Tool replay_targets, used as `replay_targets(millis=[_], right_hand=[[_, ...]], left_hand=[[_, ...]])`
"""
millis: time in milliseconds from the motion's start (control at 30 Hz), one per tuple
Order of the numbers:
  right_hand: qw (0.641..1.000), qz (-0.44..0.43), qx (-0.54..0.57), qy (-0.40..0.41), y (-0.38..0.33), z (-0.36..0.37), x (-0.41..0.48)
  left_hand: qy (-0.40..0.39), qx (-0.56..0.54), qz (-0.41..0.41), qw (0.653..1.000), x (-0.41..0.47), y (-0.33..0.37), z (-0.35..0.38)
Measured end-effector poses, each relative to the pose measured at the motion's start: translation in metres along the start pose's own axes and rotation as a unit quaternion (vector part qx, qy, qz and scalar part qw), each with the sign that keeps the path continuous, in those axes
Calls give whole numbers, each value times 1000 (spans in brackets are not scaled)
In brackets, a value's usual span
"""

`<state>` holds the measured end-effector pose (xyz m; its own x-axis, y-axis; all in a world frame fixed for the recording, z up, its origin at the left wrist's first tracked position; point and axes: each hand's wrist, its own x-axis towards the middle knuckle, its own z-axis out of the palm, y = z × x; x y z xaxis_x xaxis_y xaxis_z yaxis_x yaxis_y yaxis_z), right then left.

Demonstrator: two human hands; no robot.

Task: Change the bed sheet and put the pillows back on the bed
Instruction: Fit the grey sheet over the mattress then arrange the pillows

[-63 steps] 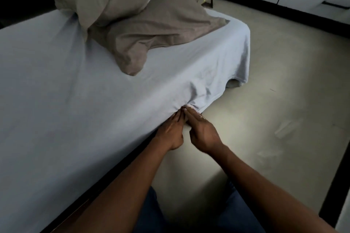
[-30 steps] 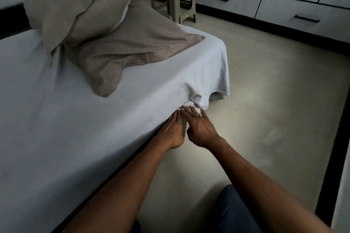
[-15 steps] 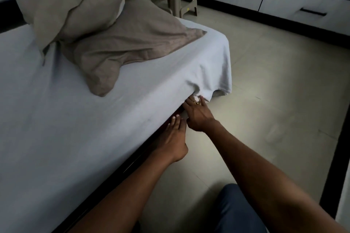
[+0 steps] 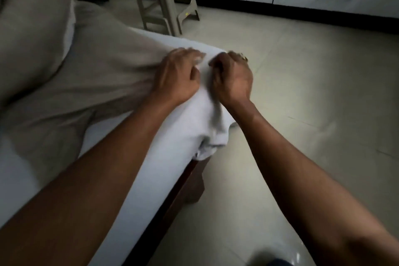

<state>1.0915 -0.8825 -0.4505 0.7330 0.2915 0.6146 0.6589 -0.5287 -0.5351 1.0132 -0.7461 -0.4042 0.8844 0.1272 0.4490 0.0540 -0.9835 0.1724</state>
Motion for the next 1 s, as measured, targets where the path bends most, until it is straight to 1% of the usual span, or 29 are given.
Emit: replay_targets(millis=[33, 100, 133, 233, 300, 467, 633, 733, 833, 900, 1000], right_hand=[[1000, -20, -10, -22, 5, 13, 23], [992, -32, -54, -106, 16, 36, 49], [988, -26, -68, -133, 21, 45, 52], [988, -27, -51, -140, 30, 51, 51], [987, -21, -37, -156, 32, 46, 53], [974, 4, -34, -225, 27, 30, 57], [966, 8, -39, -254, 22, 23, 63], [964, -2, -41, -262, 19, 19, 61], [967, 3, -24, -255, 16, 20, 62], [973, 3, -29, -231, 18, 27, 73], [976, 3, -38, -215, 21, 34, 74]], left_hand=[[-46, 32, -13, 998, 21, -9, 13], [-132, 77, -49, 987, 42, -20, 41], [-140, 77, -56, 986, 42, -23, 52], [-110, 82, -24, 990, 37, -29, 65], [-108, 98, -24, 989, 41, -25, 63], [-140, 112, -39, 983, 44, -11, 55], [-160, 111, -63, 979, 50, -5, 50], [-171, 87, -80, 978, 46, -1, 45], [-179, 39, -85, 979, 45, -4, 43], [-168, 20, -84, 982, 55, -11, 46], [-181, -11, -101, 978, 64, -10, 46]])
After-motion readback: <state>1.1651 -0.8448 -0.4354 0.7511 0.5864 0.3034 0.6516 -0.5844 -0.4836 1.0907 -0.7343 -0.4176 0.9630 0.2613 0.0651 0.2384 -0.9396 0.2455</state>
